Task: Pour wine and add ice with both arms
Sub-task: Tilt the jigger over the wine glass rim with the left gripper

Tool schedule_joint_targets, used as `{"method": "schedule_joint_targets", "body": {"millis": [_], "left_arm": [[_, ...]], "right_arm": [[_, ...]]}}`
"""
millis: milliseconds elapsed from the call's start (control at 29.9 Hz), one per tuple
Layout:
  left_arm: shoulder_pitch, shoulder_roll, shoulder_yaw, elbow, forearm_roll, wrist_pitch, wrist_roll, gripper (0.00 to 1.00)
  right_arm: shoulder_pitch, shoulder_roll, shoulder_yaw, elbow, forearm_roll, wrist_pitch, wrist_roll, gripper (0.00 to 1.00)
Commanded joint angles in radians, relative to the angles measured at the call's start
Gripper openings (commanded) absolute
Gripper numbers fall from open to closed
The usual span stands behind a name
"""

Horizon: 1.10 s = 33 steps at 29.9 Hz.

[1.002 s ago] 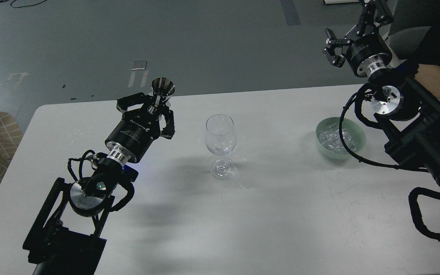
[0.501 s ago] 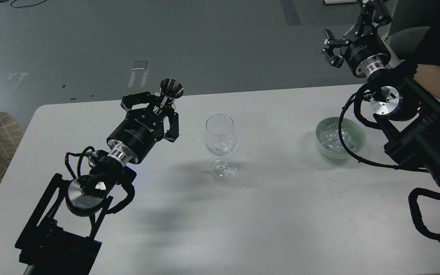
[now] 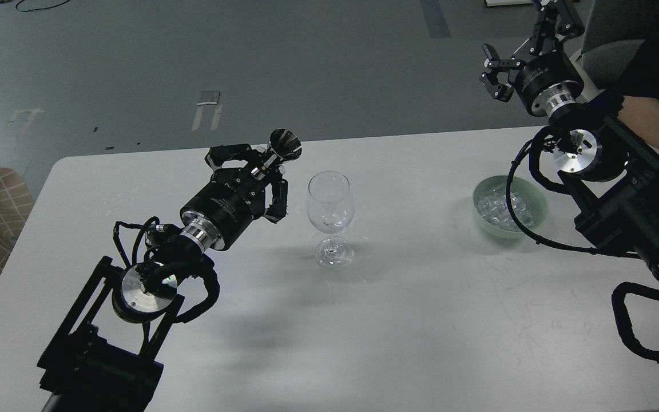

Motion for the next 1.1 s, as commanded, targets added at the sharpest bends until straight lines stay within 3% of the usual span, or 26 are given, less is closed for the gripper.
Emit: {"method": "schedule_joint_targets", "body": {"millis": [0, 1069], "left_arm": [[-0.014, -0.001, 0.011, 0.0, 0.031, 0.002, 0.023, 0.07], [-0.08, 0.045, 0.08, 0.015, 0.16, 0.022, 0.083, 0.07]], "right_arm": [[0.0, 0.0, 0.0, 0.002, 0.0, 0.0, 0.0, 1.0], [0.0, 0.0, 0.002, 0.014, 0.0, -0.002, 0.001, 1.0]]}}
